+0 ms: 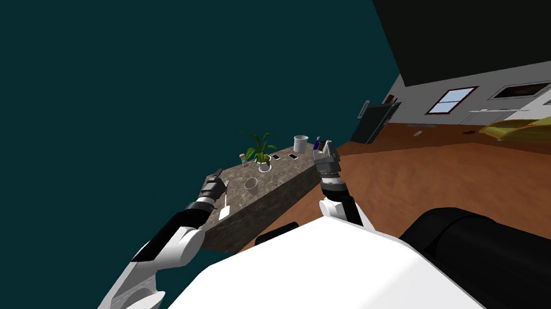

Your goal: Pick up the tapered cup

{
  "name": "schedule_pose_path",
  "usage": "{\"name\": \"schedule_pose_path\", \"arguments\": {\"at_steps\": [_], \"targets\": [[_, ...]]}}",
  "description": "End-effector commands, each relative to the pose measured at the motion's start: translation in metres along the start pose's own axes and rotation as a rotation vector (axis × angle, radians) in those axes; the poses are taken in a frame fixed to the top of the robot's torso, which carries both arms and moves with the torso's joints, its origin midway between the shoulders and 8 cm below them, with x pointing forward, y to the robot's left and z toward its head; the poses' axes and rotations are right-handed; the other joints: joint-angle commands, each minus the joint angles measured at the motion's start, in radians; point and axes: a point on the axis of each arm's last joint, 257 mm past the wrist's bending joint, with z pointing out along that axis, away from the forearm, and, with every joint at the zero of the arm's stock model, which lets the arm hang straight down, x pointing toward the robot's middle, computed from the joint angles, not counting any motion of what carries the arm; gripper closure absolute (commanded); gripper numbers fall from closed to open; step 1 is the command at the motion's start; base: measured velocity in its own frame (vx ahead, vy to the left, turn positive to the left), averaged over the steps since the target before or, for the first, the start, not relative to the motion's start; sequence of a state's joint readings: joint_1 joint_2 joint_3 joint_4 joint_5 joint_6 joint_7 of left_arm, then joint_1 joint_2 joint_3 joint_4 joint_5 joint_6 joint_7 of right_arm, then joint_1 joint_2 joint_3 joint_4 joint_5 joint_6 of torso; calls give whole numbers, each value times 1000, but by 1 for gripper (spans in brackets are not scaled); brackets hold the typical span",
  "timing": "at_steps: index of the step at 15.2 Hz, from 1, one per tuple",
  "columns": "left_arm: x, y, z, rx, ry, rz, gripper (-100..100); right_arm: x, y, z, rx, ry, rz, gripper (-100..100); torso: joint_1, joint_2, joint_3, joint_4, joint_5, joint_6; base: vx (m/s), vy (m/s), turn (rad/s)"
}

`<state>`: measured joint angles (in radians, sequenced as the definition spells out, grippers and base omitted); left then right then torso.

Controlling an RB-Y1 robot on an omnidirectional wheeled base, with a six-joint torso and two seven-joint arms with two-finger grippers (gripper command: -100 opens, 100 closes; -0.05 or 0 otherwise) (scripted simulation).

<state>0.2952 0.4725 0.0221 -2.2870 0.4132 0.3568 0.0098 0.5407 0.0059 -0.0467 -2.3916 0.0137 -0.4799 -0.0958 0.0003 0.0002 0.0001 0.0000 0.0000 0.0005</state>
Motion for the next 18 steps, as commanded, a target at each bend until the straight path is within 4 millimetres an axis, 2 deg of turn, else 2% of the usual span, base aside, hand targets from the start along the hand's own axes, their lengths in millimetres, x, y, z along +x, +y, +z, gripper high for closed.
{"name": "schedule_pose_path", "arguments": {"at_steps": [1, 12, 18], "targets": [[0, 11, 2, -49, 10, -8, -100, 0, 0, 0, 0, 0, 0, 0, 0, 0, 0, 0, 0, 0, -12, 2, -162], [-2, 46, 6, -240, 48, -34, -100, 0, 0, 0, 0, 0, 0, 0, 0, 0, 0, 0, 0, -1, -10, 1, -86], [-3, 68, 1, -349, 56, -40, -100, 0, 0, 0, 0, 0, 0, 0, 0, 0, 0, 0, 0, 0, -11, 0, -108]]}}
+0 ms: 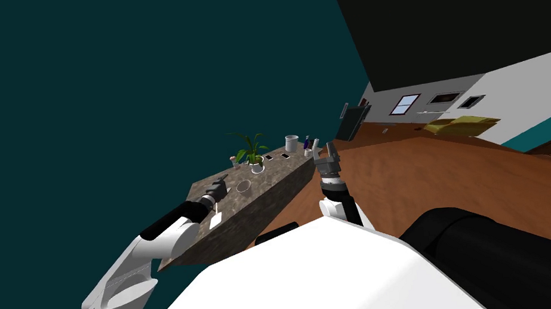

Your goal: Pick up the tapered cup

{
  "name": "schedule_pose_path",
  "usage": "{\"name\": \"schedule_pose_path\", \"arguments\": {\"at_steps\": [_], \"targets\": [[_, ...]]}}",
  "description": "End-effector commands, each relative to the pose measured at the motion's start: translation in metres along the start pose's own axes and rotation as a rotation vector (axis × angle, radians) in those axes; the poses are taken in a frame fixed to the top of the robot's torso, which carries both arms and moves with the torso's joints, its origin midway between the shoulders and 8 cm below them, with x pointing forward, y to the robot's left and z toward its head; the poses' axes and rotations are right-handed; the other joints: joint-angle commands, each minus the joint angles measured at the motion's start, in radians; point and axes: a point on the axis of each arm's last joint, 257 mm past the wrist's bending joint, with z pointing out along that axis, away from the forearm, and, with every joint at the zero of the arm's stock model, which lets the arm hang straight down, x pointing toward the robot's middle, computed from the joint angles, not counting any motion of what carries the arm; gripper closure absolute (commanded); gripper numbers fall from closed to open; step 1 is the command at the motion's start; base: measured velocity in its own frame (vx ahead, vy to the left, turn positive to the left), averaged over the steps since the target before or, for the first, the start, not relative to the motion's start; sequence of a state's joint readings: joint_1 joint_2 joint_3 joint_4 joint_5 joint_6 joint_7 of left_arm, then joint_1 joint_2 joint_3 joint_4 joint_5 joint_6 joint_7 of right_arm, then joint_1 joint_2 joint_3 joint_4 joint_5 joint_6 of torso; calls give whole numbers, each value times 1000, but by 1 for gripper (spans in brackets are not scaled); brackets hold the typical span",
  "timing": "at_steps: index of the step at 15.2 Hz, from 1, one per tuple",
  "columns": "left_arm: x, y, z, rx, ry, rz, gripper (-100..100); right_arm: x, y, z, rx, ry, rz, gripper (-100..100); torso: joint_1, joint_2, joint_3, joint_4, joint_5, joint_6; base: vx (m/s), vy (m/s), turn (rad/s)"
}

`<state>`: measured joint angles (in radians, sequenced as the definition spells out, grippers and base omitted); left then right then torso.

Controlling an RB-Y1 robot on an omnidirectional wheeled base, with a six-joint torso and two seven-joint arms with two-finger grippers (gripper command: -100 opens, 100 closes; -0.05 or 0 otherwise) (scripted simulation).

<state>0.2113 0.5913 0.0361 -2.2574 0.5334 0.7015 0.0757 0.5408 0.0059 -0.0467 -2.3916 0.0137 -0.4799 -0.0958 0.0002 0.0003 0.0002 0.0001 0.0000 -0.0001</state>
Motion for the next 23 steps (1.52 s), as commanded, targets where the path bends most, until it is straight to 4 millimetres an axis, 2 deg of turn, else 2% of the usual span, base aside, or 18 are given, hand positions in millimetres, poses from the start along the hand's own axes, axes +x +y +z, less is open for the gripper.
{"name": "schedule_pose_path", "arguments": {"at_steps": [1, 10, 12, 23], "targets": [[0, 9, 0, -38, -1, -2, -100, 0, 0, 0, 0, 0, 0, 0, 0, 0, 0, 0, 0, 0, -6, 1, -3], [-5, 36, -1, -213, 18, -21, -100, 0, 0, 0, 0, 0, 0, 0, 0, 0, 0, 0, 0, 0, -9, -2, -98], [-6, 46, -4, -253, 14, -21, -100, 0, 0, 0, 0, 0, 0, 0, 0, 0, 0, 0, 0, 0, -11, 0, -119], [-13, 74, -16, -443, 16, -34, -100, 0, 0, 0, 0, 0, 0, 0, 0, 0, 0, 0, 0, 0, -6, -3, -90]]}}
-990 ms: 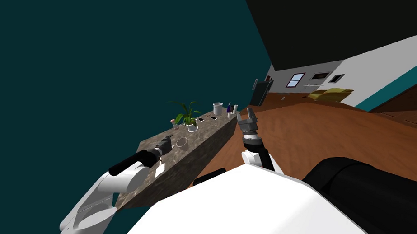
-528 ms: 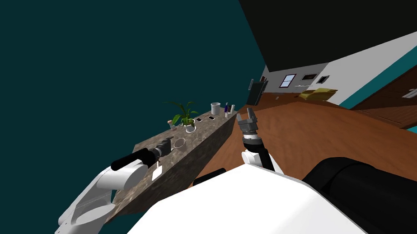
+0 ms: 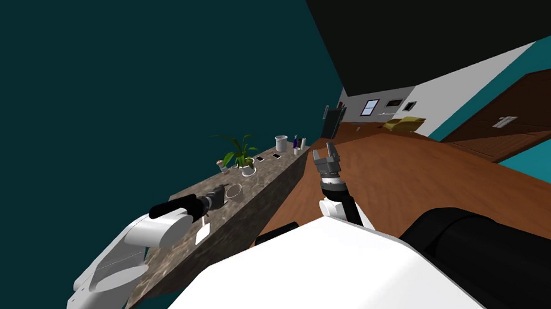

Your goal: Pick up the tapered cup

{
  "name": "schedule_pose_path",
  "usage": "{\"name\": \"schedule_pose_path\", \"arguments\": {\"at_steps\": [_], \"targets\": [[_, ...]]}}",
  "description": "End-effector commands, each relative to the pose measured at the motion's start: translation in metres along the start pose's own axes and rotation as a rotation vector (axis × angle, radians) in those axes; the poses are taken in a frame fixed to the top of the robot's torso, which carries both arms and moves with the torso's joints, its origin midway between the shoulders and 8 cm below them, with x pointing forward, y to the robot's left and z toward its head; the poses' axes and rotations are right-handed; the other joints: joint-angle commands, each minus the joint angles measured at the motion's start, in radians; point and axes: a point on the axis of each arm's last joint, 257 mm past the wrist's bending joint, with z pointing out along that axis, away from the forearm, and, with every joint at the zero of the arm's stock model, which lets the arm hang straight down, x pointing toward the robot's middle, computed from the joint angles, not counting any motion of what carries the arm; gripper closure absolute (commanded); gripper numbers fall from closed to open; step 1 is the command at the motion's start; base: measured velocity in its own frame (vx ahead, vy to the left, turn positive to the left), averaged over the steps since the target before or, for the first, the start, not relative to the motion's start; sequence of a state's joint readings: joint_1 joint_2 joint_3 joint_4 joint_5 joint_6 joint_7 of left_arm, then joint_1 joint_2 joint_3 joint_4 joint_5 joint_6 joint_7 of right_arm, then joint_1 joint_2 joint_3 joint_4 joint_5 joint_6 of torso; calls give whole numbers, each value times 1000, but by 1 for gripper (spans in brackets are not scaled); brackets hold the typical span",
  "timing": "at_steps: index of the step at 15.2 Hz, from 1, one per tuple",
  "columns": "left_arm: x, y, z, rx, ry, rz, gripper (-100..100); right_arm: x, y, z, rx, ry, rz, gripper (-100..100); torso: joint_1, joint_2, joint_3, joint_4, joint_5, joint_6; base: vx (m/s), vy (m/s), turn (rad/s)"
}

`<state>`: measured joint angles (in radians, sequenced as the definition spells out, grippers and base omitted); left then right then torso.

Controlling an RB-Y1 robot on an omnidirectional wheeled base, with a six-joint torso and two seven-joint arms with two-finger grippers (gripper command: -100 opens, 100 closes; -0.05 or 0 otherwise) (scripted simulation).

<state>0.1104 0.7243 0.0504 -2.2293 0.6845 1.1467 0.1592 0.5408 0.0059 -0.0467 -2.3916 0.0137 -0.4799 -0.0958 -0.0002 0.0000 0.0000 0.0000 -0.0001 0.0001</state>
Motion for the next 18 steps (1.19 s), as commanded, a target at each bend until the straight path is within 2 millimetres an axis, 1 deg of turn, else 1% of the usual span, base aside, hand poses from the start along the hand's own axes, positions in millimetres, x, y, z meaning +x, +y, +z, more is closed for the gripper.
{"name": "schedule_pose_path", "arguments": {"at_steps": [1, 2, 4, 6, 8, 9, 11, 12, 14, 15, 17, 18], "targets": [[-2, 9, 0, -45, -4, -2, -100, 0, 0, 0, 0, 0, 0, 0, 0, 0, 0, 0, 0, 0, -4, -1, -71], [-3, 8, -2, -63, 1, -7, -100, 0, 0, 0, 0, 0, 0, 0, 0, 0, 0, 0, 0, 0, -5, -5, -163], [-5, 19, -3, -106, -7, -7, -100, 0, 0, 0, 0, 0, 0, 0, 0, 0, 0, 0, 0, 0, -5, -2, -101], [-7, 22, -6, -141, -7, -11, -100, 0, 0, 0, 0, 0, 0, 0, 0, 0, 0, 0, 0, -1, -1, -3, -63], [-8, 30, -7, -173, -12, -10, -100, 0, 0, 0, 0, 0, 0, 0, 0, 0, 0, 0, 0, 0, -2, -2, -109], [-10, 31, -10, -197, -11, -14, -100, 0, 0, 0, 0, 0, 0, 0, 0, 0, 0, 0, 0, 0, -1, -4, -118], [-12, 40, -12, -233, -19, -14, -100, 0, 0, 0, 0, 0, 0, 0, 0, 0, 0, 0, 0, 0, -1, -2, -103], [-13, 39, -15, -253, -18, -18, -100, 0, 0, 0, 0, 0, 0, 0, 0, 0, 0, 0, 0, 0, 1, -4, -141], [-15, 49, -17, -291, -26, -17, -100, 0, 0, 0, 0, 0, 0, 0, 0, 0, 0, 0, 0, 0, 1, -1, -87], [-17, 49, -20, -311, -26, -21, -100, 0, 0, 0, 0, 0, 0, 0, 0, 0, 0, 0, 0, 0, 3, -4, -123], [-19, 57, -23, -345, -34, -20, -100, 0, 0, 0, 0, 0, 0, 0, 0, -1, 0, 0, 0, 0, 4, -1, -92], [-21, 58, -27, -368, -36, -24, -100, 0, 0, 0, 0, 0, 0, 0, 0, -1, 0, 0, 0, 0, 5, -3, -114]]}}
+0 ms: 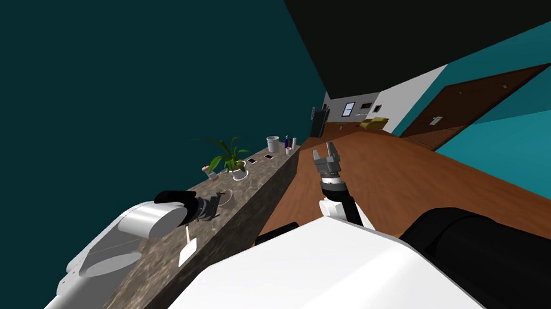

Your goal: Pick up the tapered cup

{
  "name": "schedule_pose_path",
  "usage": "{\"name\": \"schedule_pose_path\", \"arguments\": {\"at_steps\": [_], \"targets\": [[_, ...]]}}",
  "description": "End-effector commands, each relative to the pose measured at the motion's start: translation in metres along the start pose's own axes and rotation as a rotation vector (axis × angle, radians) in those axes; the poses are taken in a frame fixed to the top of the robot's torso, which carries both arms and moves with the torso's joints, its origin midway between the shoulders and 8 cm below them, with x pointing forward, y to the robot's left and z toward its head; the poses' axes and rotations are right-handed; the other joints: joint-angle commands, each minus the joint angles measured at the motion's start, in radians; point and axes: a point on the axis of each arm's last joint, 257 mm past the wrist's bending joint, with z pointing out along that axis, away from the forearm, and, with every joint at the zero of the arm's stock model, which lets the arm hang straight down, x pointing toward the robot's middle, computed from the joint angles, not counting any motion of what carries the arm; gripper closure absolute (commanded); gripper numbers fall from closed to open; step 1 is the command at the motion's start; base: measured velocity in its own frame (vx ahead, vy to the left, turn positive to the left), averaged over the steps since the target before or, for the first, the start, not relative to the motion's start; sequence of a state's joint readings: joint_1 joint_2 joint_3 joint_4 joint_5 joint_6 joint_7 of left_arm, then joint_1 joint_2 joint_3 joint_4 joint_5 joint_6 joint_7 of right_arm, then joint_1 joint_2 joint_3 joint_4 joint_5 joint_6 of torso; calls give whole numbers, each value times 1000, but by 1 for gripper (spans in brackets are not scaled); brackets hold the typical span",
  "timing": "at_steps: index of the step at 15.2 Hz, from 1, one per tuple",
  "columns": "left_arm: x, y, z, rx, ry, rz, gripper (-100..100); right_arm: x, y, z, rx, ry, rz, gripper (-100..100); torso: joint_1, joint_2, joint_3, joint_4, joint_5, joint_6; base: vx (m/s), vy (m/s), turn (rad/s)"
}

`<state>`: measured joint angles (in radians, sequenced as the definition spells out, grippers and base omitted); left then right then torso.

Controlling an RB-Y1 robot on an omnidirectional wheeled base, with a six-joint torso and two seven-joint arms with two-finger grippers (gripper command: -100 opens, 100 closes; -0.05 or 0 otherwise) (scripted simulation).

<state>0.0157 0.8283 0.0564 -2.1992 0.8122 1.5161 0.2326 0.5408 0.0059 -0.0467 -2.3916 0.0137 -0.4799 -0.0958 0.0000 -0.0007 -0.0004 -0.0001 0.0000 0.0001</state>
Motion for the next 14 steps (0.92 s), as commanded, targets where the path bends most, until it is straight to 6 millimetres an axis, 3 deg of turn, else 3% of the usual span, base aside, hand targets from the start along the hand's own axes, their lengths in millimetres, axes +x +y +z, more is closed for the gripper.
{"name": "schedule_pose_path", "arguments": {"at_steps": [1, 14], "targets": [[-3, 10, -2, -48, -8, -3, -100, 0, 0, 0, 0, 0, 0, 0, 0, 0, 0, 0, 0, 0, 7, -1, -122], [-18, 47, -22, -252, -48, -21, -100, 0, 0, 0, 0, 0, 0, 0, 0, -1, 0, 0, 0, 0, 12, 1, -86]]}}
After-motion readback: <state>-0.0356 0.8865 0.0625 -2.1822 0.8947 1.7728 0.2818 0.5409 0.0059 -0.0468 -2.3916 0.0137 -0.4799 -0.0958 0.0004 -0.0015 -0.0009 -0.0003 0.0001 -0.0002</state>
